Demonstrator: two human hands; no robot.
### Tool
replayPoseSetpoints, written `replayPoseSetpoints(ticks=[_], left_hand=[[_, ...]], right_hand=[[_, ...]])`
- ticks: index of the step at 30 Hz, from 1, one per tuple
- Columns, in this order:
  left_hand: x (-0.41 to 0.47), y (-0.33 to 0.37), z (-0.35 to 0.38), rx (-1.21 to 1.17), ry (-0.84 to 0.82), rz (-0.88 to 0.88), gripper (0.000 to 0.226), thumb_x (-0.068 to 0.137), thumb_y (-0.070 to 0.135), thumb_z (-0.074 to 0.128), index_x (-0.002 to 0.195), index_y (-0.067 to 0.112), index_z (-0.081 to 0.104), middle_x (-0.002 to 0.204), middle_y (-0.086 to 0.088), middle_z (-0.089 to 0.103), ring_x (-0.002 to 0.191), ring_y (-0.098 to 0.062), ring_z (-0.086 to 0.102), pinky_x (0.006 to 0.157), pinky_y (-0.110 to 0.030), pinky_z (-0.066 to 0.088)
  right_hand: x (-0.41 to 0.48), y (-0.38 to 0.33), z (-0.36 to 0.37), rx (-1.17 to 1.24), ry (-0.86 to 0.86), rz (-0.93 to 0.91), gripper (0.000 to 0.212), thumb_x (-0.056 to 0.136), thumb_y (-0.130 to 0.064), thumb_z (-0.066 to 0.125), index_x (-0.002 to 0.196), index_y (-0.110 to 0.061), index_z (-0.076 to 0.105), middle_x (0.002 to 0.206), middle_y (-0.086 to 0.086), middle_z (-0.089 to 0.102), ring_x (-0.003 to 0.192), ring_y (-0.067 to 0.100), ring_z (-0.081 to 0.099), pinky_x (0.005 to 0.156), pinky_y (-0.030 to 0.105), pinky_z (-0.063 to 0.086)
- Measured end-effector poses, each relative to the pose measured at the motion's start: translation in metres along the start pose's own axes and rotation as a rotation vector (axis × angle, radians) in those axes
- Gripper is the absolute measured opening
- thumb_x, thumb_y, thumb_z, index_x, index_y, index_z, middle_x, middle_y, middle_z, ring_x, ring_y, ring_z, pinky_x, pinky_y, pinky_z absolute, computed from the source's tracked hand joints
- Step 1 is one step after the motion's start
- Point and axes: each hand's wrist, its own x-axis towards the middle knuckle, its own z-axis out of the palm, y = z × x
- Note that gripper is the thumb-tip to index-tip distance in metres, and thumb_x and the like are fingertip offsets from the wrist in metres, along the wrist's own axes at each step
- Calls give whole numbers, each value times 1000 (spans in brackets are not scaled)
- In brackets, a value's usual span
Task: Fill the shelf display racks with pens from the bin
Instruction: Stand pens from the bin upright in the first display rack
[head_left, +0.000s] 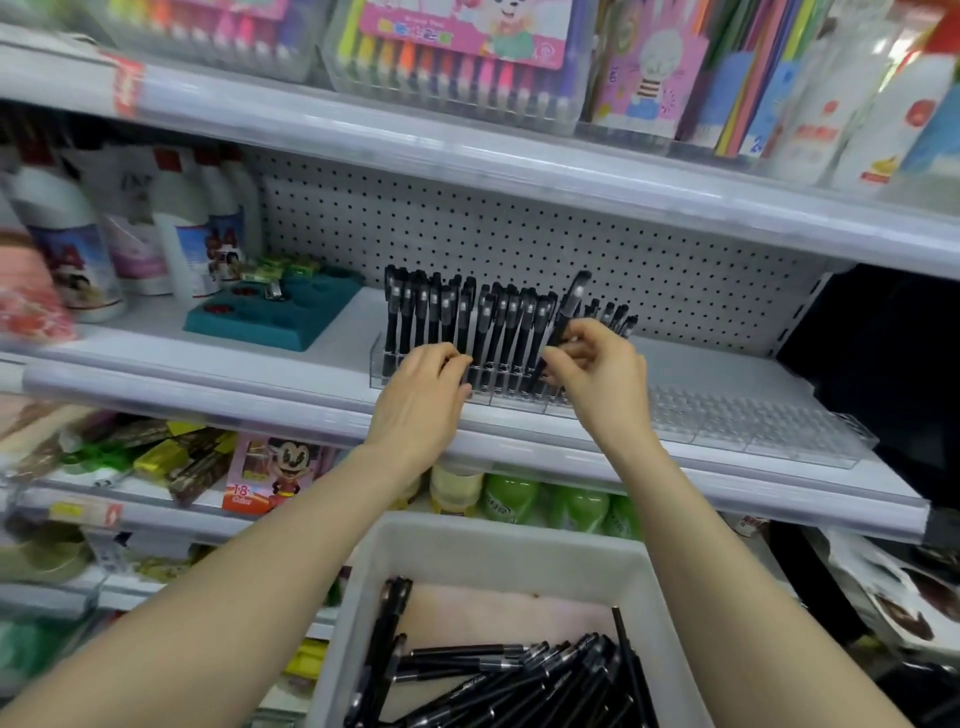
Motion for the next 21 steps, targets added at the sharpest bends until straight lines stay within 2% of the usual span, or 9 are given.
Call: replayPoseSetpoints(ticks=[1,4,6,9,12,16,21], left_hand=[[1,-1,3,28,-6,6,41,100,24,51,138,10,51,138,-6,50,130,-23,41,106,-36,39],[3,-5,11,76,10,15,41,96,21,58,134,8,54,134,-9,54,125,-27,47,104,-38,41],[3,-8,16,68,28,9,41,93,17,61,133,8,56,130,-9,56,122,-28,48,100,-39,45],[3,-9,19,51,39,7,41,91,13,62,132,9,57,126,-7,55,116,-27,48,89,-39,51],[3,-11,20,47,46,8,46,87,8,67,132,10,56,122,-5,55,112,-25,48,82,-36,53],[2,-12,23,43,52,16,53,83,5,70,133,11,55,122,-4,54,112,-23,47,82,-34,53],[0,-12,27,22,85,23,54,79,1,72,130,9,56,119,-5,55,109,-24,47,78,-34,54]], right_hand=[[5,-4,5,7,2,-5,5,91,-23,66,93,-20,63,74,-7,70,70,7,70,76,37,59],[19,-13,23,-15,6,-22,14,95,-29,60,94,-16,66,74,-7,71,69,1,69,81,34,58],[26,-15,34,-18,1,-31,18,96,-28,59,97,-13,68,76,-5,72,71,5,70,82,34,57],[34,-9,48,-82,-10,-41,16,94,-28,61,92,-15,70,70,-4,71,71,14,71,78,36,57],[34,6,61,-165,-68,-31,18,92,-28,64,88,-13,73,66,0,70,67,18,68,71,31,54],[27,17,71,-216,-64,-47,22,91,-28,66,100,-11,76,84,5,74,76,20,65,75,30,52],[27,18,73,-195,-46,-34,24,92,-28,66,102,-9,76,90,6,74,80,19,65,74,24,46]])
